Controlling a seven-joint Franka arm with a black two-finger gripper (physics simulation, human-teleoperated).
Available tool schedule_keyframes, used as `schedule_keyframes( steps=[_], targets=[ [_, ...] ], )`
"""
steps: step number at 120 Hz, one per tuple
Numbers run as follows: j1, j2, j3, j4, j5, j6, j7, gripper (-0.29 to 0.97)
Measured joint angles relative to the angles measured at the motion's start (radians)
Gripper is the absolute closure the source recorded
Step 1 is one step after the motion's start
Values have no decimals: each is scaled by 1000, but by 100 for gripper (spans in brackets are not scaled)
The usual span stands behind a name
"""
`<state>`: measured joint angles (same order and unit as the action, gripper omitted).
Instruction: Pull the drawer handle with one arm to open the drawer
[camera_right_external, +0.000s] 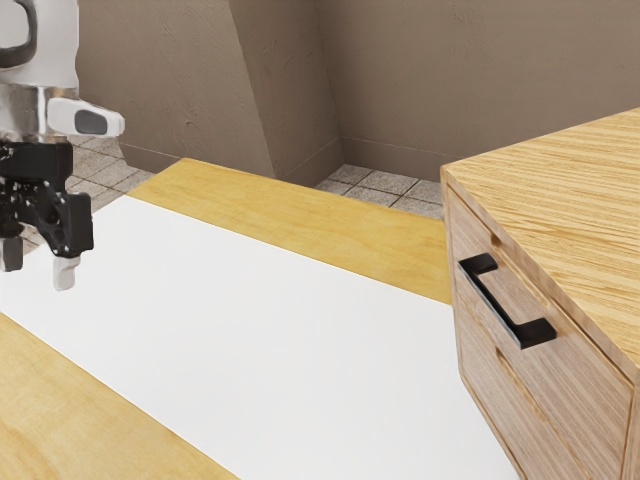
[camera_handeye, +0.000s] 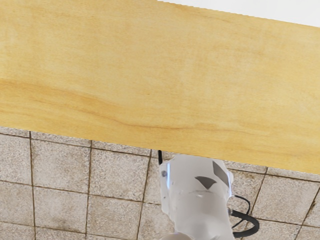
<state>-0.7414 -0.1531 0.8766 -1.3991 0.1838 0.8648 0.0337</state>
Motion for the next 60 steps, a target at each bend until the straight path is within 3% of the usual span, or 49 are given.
schedule_keyframes(
  steps=[10,34,41,53,60],
  targets=[
    [-17,-7,4,-35,6,175,-2,0],
    [-29,-63,-159,-72,22,357,-9,0],
    [-27,-183,-207,-219,52,415,-9,0],
    [-27,-497,-332,-544,139,547,-7,0],
    [-26,-610,-398,-651,172,595,-2,0]
  ],
)
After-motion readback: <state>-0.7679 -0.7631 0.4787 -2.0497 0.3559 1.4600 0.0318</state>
